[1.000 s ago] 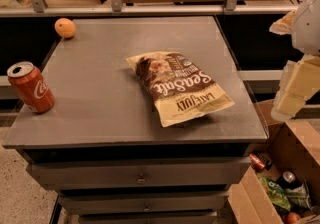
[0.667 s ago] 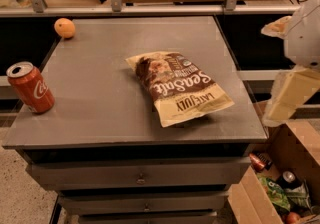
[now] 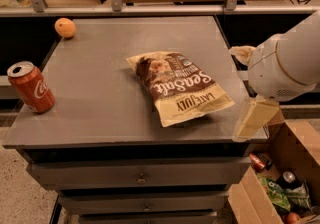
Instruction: Pick brown chip bag
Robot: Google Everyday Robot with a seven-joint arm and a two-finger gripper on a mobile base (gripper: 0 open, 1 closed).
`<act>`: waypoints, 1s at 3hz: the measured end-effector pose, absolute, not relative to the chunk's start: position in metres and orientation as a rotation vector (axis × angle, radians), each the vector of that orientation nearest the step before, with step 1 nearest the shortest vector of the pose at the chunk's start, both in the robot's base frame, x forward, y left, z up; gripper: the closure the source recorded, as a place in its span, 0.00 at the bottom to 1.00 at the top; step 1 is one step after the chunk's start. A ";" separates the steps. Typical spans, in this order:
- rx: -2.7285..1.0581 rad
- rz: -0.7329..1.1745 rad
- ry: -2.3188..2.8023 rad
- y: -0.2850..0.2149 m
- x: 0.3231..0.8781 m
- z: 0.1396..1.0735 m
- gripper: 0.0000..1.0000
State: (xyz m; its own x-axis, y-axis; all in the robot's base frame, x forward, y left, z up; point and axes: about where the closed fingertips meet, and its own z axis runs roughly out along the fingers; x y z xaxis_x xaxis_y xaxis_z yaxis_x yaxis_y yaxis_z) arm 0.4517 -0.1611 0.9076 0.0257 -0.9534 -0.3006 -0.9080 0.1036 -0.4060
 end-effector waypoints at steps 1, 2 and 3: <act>-1.834 -0.064 1.855 -0.144 0.460 0.879 0.00; -1.845 -0.020 1.831 -0.129 0.470 0.862 0.00; -1.850 0.018 1.818 -0.115 0.479 0.850 0.16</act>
Offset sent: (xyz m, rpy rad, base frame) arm 0.0324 0.0516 -0.0695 0.0911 0.0480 0.0982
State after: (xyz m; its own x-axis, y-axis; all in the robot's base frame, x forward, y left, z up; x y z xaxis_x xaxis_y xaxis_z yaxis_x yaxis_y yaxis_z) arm 0.4786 -0.1150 0.8500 0.0891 -0.9233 -0.3737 -0.9303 0.0569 -0.3623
